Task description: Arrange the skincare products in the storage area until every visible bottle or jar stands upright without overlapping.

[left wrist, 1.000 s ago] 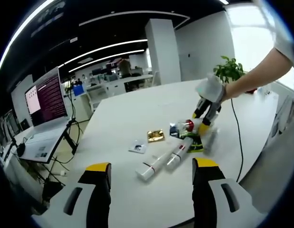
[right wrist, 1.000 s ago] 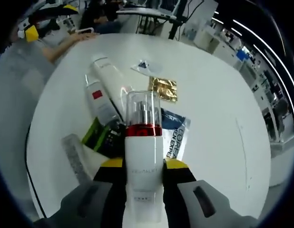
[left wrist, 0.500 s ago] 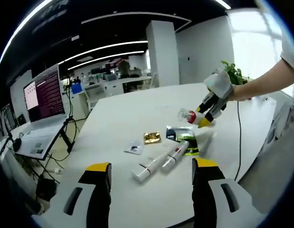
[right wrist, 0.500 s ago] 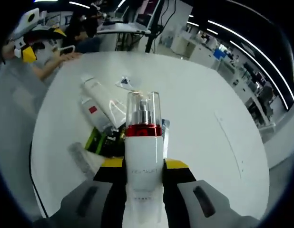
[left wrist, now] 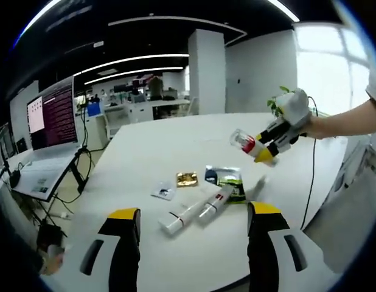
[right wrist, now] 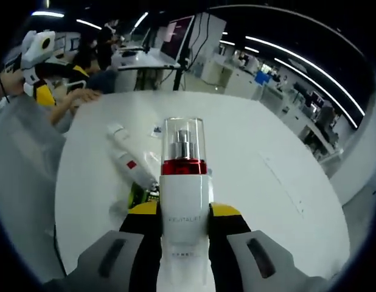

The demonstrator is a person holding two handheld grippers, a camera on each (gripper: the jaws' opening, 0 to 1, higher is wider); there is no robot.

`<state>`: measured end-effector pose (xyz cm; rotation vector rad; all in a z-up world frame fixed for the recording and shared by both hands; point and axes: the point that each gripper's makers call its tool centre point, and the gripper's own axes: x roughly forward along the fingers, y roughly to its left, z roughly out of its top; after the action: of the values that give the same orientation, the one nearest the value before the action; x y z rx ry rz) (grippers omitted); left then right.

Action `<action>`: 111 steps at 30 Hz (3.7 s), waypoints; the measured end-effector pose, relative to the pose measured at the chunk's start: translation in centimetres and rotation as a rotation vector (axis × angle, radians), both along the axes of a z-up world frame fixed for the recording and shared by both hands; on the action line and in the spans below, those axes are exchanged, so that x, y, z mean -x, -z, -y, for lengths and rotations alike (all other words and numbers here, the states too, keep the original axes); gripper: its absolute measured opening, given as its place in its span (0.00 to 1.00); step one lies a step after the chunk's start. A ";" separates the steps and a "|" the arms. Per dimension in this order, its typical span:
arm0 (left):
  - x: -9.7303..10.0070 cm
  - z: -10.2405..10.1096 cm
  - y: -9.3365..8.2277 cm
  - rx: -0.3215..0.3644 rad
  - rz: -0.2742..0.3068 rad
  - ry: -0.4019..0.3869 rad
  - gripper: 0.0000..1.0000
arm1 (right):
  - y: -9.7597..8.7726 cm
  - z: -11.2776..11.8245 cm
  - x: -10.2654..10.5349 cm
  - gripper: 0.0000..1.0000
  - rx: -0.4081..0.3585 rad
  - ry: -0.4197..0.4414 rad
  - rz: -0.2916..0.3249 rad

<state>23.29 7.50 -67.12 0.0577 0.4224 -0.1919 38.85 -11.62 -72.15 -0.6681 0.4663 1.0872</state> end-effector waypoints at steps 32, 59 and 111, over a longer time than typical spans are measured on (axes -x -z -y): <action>-2.5 10.6 -5.1 0.326 0.052 0.222 0.74 | -6.9 -4.3 10.2 0.28 -0.268 0.029 0.055; -2.8 14.6 -8.5 0.494 0.210 0.247 0.33 | -10.3 -4.3 14.2 0.27 -0.414 0.068 0.094; 2.3 19.8 -14.6 0.422 0.138 0.989 0.26 | -15.4 -4.0 18.5 0.31 -0.585 -0.352 -0.254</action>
<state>20.95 -12.34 -52.53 -0.1416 0.1776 -1.2395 20.34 -7.62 -56.74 -0.0902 0.2250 1.5660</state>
